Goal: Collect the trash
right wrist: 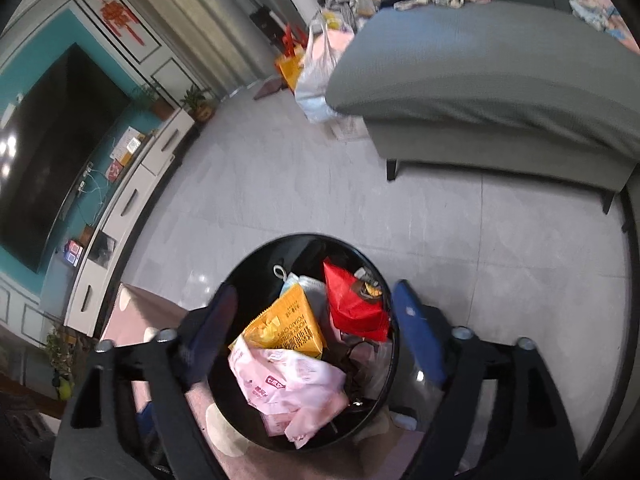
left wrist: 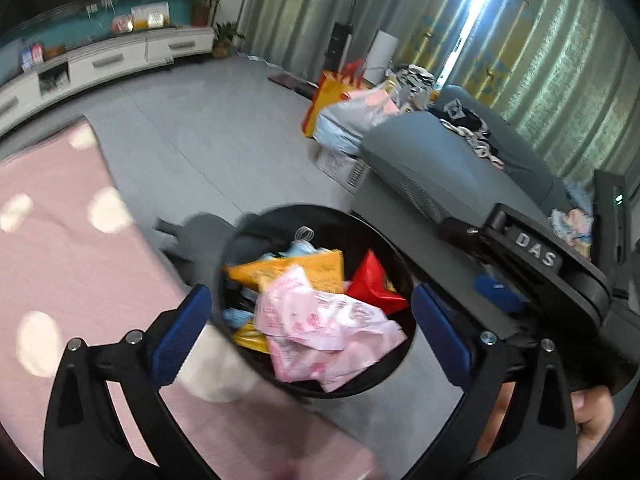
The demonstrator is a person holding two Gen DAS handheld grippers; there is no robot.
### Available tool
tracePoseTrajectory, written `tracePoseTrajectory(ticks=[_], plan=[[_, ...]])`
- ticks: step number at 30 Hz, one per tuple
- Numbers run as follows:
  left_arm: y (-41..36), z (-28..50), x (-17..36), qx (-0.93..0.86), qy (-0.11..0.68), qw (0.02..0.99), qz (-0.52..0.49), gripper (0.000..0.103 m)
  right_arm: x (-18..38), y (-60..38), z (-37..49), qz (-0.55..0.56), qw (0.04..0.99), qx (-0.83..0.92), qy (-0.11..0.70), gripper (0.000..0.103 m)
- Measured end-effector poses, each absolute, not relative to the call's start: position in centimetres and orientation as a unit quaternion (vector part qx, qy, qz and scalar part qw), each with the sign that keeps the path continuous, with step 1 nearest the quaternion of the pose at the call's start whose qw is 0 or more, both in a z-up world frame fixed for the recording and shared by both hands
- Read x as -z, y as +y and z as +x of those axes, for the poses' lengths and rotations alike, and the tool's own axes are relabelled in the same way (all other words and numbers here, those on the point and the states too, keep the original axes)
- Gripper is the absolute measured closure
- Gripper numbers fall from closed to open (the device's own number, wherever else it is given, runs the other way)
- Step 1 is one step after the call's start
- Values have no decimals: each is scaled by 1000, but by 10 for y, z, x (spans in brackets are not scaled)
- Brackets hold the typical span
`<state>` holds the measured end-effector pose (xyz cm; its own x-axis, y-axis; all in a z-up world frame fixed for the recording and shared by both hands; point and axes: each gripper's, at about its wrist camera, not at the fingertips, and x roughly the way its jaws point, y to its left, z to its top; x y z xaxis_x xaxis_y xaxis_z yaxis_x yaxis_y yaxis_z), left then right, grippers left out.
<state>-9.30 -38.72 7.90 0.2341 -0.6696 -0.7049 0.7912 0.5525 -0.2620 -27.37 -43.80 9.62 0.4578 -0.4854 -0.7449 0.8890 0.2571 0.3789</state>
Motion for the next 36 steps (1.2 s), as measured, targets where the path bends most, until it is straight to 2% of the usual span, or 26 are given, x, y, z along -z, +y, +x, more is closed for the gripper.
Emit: tracePoseTrajectory(ticks=[5,14,36], plan=[[-364,-92,-102,442,381,810,65,3,-117,-424,-274,362,769,469,241,4],[-345,-91,-115,455,395,797,41,3,-125,-417,-278,336,775,478,239,3],[-343,-97,-109,437,401,803,59,3,-121,-416,-271,315,768,490,267,3]])
